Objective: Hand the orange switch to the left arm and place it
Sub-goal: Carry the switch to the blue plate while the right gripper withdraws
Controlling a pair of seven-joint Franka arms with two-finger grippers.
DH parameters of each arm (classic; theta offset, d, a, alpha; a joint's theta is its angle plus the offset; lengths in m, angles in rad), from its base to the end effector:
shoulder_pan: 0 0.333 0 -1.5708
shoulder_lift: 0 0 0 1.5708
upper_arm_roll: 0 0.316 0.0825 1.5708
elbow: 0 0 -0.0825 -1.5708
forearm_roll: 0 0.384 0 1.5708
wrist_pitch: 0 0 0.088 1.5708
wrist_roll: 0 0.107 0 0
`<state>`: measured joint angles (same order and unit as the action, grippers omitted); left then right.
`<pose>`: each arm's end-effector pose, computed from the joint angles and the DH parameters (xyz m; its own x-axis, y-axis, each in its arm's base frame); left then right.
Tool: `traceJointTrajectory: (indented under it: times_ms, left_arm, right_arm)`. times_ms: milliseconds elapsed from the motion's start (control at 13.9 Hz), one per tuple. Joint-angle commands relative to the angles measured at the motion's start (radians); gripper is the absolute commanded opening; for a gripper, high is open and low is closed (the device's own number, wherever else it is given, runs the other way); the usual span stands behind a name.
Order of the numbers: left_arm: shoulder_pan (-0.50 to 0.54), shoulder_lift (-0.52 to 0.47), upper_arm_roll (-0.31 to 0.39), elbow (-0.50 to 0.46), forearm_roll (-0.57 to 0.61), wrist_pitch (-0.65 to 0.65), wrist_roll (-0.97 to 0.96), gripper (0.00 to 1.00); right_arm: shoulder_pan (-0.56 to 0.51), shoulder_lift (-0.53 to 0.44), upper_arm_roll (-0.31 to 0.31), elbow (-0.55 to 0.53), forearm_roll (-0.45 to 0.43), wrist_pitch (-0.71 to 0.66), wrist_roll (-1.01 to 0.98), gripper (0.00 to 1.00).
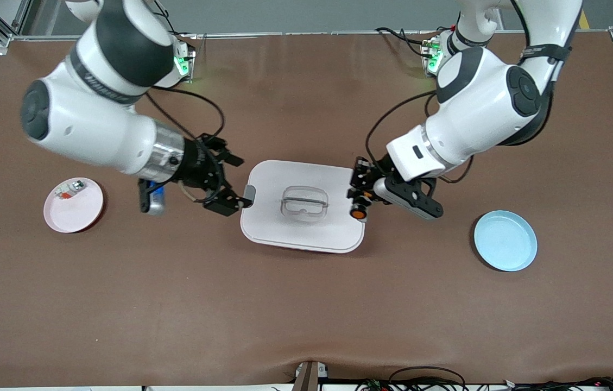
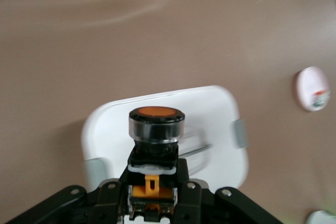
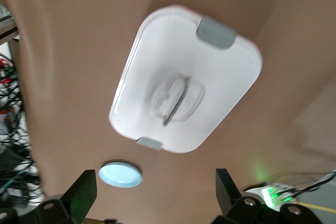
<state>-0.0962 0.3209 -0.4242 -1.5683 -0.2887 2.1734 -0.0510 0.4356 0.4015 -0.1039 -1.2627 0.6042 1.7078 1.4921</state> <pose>0.6012 -0.3159 0.5066 0.9412 -0.2382 0.2397 -0.3202 -0.8552 0.4076 0.6233 0.2865 0.5504 0.3080 -0.7912 -0.5283 -0.9440 -0.3232 -0.0663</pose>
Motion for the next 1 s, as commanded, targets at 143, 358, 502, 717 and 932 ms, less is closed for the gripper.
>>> traceJointTrajectory:
  times_ms: [143, 358, 502, 717, 932]
  left_arm:
    - [0.091, -0.013, -0.004, 0.005, 0.173, -0.122, 0.176, 0.00]
    - [0.179, -0.005, -0.002, 0.002, 0.236, -0.194, 0.412, 0.00]
    - [0.239, 0.003, -0.004, -0.009, 0.296, -0.208, 0.599, 0.00]
    - [0.294, 0.020, -0.004, -0.058, 0.422, -0.207, 0.793, 0.00]
    - [0.361, 0.073, -0.004, -0.073, 0.491, -0.202, 1.006, 0.00]
  right_arm:
    - [-0.176, -0.003, 0.001, 0.095, -0.009, -0.258, -0.281, 1.00]
    - [-0.233, -0.001, 0.003, 0.100, -0.145, -0.351, -0.517, 1.00]
    - [-0.264, -0.001, 0.001, 0.112, -0.246, -0.425, -0.710, 1.00]
    - [-0.310, 0.000, 0.001, 0.134, -0.389, -0.500, -1.035, 1.00]
    - [-0.304, 0.002, 0.006, 0.134, -0.558, -0.517, -1.315, 1.00]
